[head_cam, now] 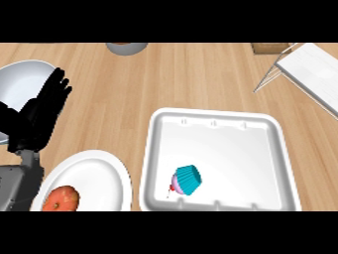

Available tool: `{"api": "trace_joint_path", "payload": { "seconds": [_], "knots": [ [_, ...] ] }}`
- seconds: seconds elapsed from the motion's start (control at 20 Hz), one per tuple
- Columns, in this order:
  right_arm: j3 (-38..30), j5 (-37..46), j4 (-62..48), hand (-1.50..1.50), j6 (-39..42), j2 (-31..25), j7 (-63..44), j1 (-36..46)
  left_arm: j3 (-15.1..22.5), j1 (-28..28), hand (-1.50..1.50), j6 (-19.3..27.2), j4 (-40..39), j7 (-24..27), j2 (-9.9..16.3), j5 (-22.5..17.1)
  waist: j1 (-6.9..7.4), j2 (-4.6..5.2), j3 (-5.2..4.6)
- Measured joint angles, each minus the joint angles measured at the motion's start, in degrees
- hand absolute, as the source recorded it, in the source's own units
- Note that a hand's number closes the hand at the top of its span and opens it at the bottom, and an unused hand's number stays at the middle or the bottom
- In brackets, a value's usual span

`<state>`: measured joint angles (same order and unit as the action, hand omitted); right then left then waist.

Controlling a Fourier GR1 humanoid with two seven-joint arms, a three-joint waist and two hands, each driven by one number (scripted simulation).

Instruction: Pick the tomato from the tray and place it in the tiered shelf

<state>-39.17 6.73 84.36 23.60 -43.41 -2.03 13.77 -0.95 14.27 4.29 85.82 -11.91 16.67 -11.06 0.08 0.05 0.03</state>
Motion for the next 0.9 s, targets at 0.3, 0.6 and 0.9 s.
{"api": "trace_joint_path", "payload": {
  "seconds": [0.3, 0.6, 0.9],
  "knots": [
    [0.21, 4.61, -10.27, -1.5, -6.48, -0.45, 2.69, 2.54, -0.2, 0.08, 0.0, -0.32, 0.5, -0.43, -0.67, 0.68, 0.35, 0.07, 0.0],
    [-0.83, 5.08, -21.91, -1.5, -12.33, -1.52, 11.26, 8.1, -0.48, -0.12, 0.0, -0.99, 0.21, -0.01, -1.35, 1.1, 0.5, 0.1, 0.03],
    [-2.66, 2.26, -32.73, -1.5, -11.2, -6.96, 16.74, 12.99, -1.58, -0.38, 0.0, -1.96, 0.13, 0.34, -1.33, 1.19, 0.47, 0.1, 0.0]
  ]
}}
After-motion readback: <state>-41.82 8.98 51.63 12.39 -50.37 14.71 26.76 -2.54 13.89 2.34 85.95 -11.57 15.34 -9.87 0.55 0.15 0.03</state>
